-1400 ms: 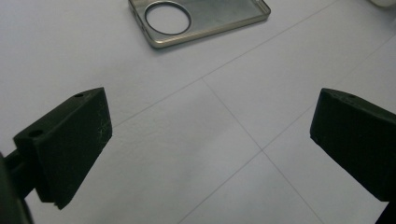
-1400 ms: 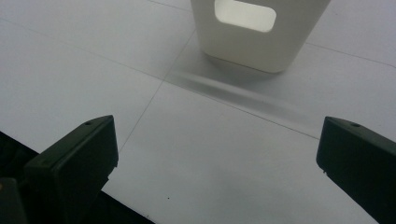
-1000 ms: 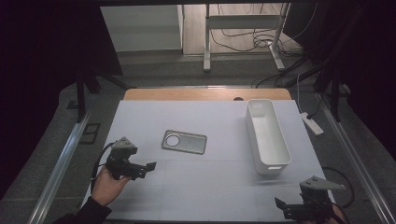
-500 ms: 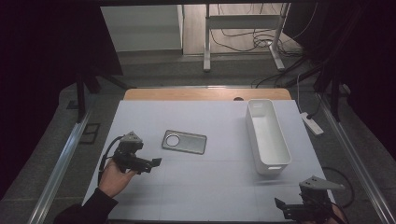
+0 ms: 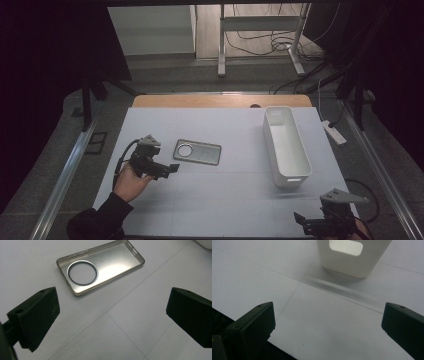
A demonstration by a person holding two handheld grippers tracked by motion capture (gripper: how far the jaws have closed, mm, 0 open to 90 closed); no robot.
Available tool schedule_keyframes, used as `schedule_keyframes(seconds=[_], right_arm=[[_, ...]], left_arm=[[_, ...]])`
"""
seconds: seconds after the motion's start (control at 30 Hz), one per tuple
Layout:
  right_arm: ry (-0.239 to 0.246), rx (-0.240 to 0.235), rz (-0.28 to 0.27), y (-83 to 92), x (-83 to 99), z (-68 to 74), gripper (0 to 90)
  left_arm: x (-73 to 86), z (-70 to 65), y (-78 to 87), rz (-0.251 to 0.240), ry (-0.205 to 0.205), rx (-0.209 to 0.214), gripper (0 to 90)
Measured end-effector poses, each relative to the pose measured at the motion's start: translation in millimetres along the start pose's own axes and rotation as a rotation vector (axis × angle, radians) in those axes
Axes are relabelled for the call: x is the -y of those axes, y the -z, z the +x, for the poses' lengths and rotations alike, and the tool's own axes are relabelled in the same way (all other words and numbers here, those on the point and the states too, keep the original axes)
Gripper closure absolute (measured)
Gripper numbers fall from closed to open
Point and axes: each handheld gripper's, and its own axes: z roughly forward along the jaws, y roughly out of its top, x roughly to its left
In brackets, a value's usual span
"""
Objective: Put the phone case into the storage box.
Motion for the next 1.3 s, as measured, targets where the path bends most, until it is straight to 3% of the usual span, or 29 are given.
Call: schedule_keyframes(seconds=[0.93, 1.3], right_arm=[[-0.004, -0.006, -0.002, 0.2, 0.2, -0.8, 0.0], [-0.005, -0.009, -0.001, 0.4, 0.4, -0.8, 0.0]], left_arm=[[-38.2, 5.4, -31.5, 0.046, -0.039, 0.002, 0.0], [-51.9, 6.2, -42.6, 0.046, -0.03, 0.008, 0.0]])
